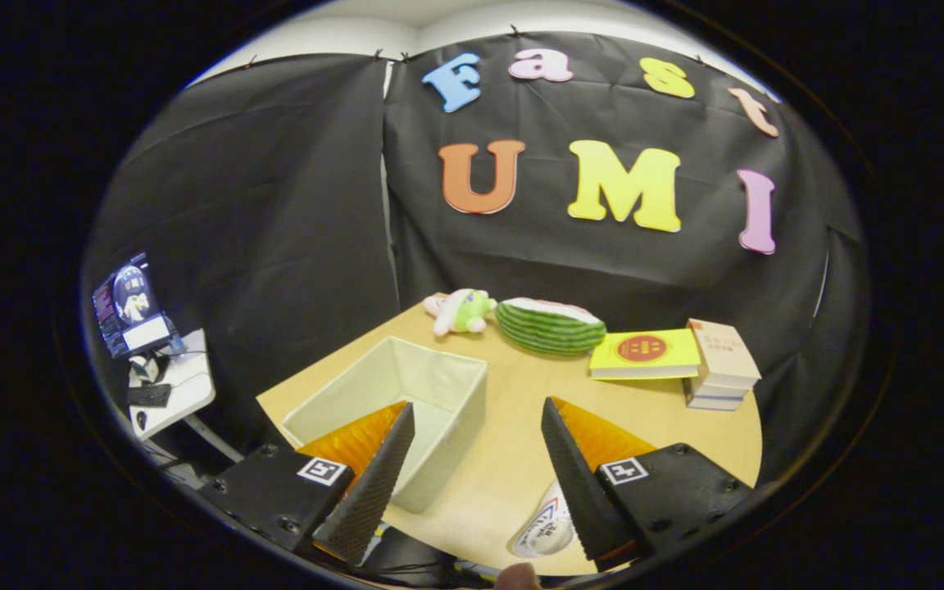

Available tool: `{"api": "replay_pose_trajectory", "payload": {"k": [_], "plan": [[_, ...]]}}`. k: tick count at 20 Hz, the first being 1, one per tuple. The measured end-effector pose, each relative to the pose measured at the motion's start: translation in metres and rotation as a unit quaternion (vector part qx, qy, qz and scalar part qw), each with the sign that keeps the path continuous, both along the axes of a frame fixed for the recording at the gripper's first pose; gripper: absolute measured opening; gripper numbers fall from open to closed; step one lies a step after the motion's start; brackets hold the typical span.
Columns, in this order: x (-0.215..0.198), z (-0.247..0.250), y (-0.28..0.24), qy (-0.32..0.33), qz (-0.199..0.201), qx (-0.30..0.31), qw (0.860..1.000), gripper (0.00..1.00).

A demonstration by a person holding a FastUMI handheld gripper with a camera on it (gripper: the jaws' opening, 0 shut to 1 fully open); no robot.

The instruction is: Open the storage box then place both shoes into the box .Put the left shoe in first, then the right shoe, with the right side of both shoes facing outward in a uniform manner.

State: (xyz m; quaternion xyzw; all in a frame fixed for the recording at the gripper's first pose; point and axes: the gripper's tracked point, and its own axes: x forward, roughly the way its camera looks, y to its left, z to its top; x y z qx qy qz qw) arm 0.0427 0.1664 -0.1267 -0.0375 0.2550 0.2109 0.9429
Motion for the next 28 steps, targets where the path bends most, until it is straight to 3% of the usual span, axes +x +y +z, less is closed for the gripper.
{"api": "replay_pose_trajectory", "payload": {"k": [8, 12, 17, 24, 28], "plan": [[-0.02, -0.102, -0.075, 0.137, -0.06, -0.017, 0.989, 0.97], [-0.024, -0.148, -0.104, 0.226, -0.09, -0.018, 0.97, 0.97], [-0.03, -0.205, -0.116, 0.339, -0.114, 0.0, 0.934, 0.97], [-0.021, -0.247, -0.133, 0.383, -0.144, -0.007, 0.912, 0.97], [-0.022, -0.262, -0.138, 0.395, -0.141, -0.02, 0.907, 0.94]]}}
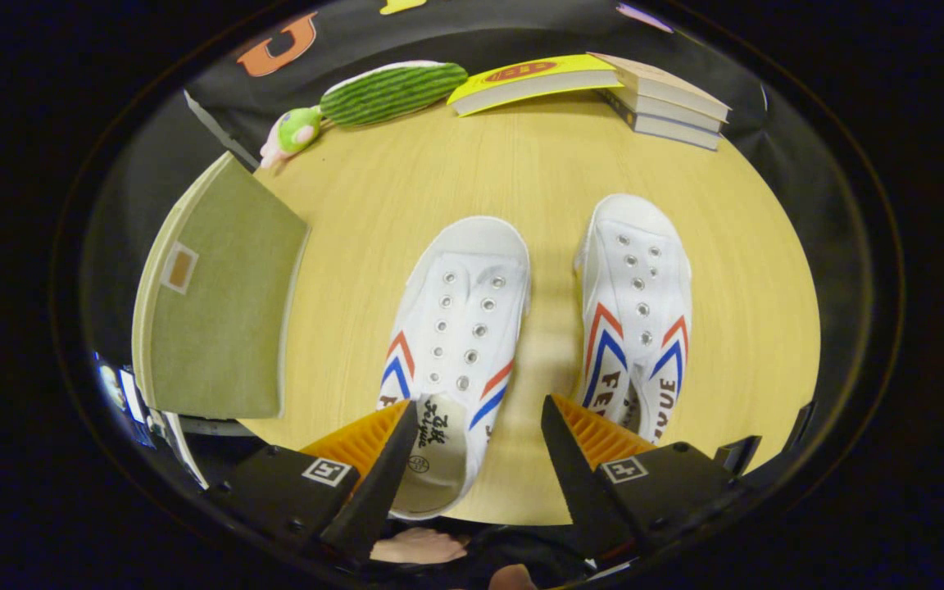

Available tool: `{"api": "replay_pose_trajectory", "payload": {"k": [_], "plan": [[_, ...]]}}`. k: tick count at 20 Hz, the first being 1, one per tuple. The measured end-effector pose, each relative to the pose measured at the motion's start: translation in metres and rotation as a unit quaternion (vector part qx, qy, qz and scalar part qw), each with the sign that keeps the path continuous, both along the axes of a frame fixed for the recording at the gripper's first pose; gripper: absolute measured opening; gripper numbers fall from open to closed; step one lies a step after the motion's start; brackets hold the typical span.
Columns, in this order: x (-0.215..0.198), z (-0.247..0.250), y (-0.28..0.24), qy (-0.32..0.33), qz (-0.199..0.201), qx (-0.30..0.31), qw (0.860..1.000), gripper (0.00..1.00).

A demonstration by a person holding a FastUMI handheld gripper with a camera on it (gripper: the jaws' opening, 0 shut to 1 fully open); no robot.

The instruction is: Open the storage box then place both shoes into the box .Put the left shoe in first, then the right shoe, with the right side of both shoes facing outward in a uniform manner.

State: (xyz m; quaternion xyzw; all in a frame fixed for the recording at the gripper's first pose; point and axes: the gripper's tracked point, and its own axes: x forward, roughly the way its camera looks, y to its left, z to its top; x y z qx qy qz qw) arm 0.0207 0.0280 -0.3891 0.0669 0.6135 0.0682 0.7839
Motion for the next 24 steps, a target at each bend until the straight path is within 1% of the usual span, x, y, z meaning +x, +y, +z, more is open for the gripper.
{"api": "replay_pose_trajectory", "payload": {"k": [3, 6, 7, 8, 9, 12, 14, 16, 17, 18, 19, 20, 21, 22, 23, 24], "plan": [[0.003, -0.009, 0.006, 0.01, -0.002, 0.014, 1.0, 0.92], [0.001, -0.013, 0.014, 0.015, -0.003, 0.028, 0.999, 0.86], [0.003, -0.01, 0.017, 0.014, -0.001, 0.032, 0.999, 0.78], [0.003, -0.011, 0.02, 0.014, 0.002, 0.034, 0.999, 0.72], [0.002, -0.014, 0.024, 0.014, 0.005, 0.039, 0.999, 0.64], [0.003, -0.016, 0.025, 0.015, 0.009, 0.03, 0.999, 0.53], [0.002, -0.015, 0.026, 0.003, 0.012, 0.026, 1.0, 0.5], [0.002, -0.014, 0.026, -0.006, 0.005, 0.033, 0.999, 0.45], [0.002, -0.014, 0.025, -0.007, 0.003, 0.037, 0.999, 0.41], [0.002, -0.014, 0.024, -0.004, -0.004, 0.042, 0.999, 0.4], [0.002, -0.015, 0.024, 0.001, -0.01, 0.047, 0.999, 0.34], [0.002, -0.013, 0.023, 0.005, -0.015, 0.053, 0.998, 0.3], [0.002, -0.01, 0.022, 0.008, -0.018, 0.059, 0.998, 0.23], [0.003, -0.01, 0.022, 0.006, -0.022, 0.066, 0.998, 0.2], [0.003, -0.009, 0.022, 0.002, -0.032, 0.077, 0.997, 0.11], [0.003, -0.007, 0.023, 0.003, -0.033, 0.086, 0.996, 0.09]]}}
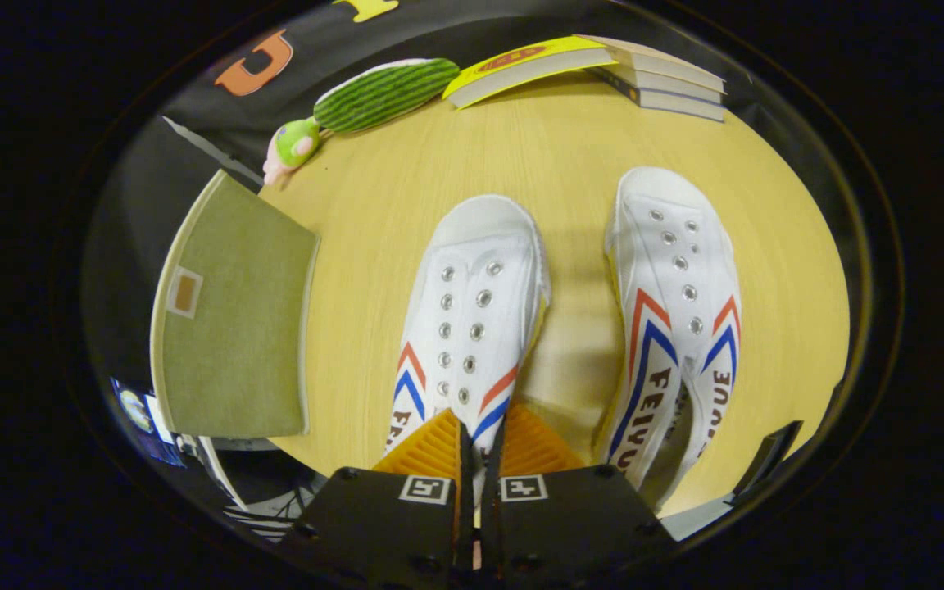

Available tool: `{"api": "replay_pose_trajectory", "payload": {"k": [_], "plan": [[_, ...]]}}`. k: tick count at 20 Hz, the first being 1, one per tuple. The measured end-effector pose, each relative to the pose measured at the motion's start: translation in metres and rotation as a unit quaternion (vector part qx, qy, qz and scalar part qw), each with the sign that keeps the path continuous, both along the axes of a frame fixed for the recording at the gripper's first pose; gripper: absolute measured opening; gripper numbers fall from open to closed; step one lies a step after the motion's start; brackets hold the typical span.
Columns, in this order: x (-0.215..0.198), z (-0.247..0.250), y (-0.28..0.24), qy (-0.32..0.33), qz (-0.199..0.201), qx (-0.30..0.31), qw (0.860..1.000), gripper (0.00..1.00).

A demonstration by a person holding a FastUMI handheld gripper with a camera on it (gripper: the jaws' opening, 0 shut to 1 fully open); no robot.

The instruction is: Open the storage box then place both shoes into the box .Put the left shoe in first, then the right shoe, with the right side of both shoes facing outward in a uniform manner.

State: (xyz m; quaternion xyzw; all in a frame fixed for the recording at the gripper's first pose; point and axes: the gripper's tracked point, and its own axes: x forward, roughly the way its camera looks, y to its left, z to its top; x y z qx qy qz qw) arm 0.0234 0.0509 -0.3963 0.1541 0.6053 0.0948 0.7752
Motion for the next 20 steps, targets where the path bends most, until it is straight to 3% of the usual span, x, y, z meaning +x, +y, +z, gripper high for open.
{"api": "replay_pose_trajectory", "payload": {"k": [5, 9, 20], "plan": [[-0.007, 0.013, 0.018, 0.03, -0.035, 0.085, 0.995, 0.06], [-0.019, 0.031, 0.031, 0.027, -0.032, 0.111, 0.993, 0.06], [-0.008, 0.187, 0.061, -0.095, -0.02, 0.129, 0.987, 0.06]]}}
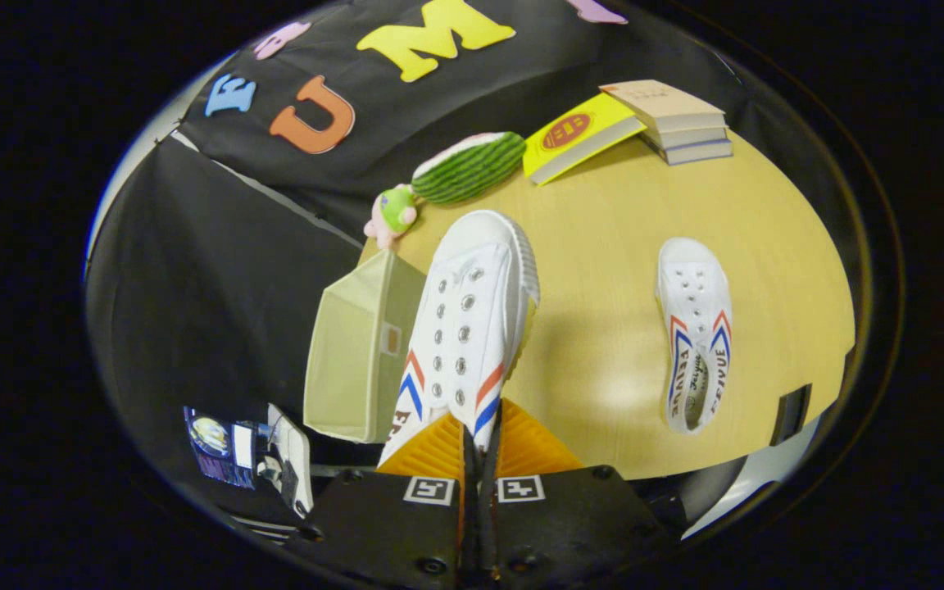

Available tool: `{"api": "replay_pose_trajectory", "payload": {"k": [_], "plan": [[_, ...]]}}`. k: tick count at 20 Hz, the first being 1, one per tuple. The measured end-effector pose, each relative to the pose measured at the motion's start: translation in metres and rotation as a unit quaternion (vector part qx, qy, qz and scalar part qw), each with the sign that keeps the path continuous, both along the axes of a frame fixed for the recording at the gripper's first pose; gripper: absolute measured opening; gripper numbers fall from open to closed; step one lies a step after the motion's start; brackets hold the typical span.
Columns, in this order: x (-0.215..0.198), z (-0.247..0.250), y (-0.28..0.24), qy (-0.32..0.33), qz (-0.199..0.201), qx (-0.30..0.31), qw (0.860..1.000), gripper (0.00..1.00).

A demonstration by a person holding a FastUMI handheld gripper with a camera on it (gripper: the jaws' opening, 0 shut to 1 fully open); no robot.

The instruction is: Open the storage box then place both shoes into the box .Put the left shoe in first, then the right shoe, with the right side of both shoes facing outward in a uniform manner.

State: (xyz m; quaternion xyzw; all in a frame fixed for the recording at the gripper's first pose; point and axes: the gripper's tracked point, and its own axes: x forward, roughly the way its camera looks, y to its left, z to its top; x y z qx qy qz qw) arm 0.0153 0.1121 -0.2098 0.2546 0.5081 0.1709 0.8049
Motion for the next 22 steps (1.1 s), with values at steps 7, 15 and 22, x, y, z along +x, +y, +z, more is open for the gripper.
{"api": "replay_pose_trajectory", "payload": {"k": [7, 15, 22], "plan": [[0.021, 0.069, 0.091, -0.025, 0.041, 0.027, 0.998, 0.06], [0.033, 0.029, 0.201, 0.036, 0.079, 0.02, 0.996, 0.06], [0.03, -0.028, 0.254, 0.107, 0.106, 0.021, 0.988, 0.06]]}}
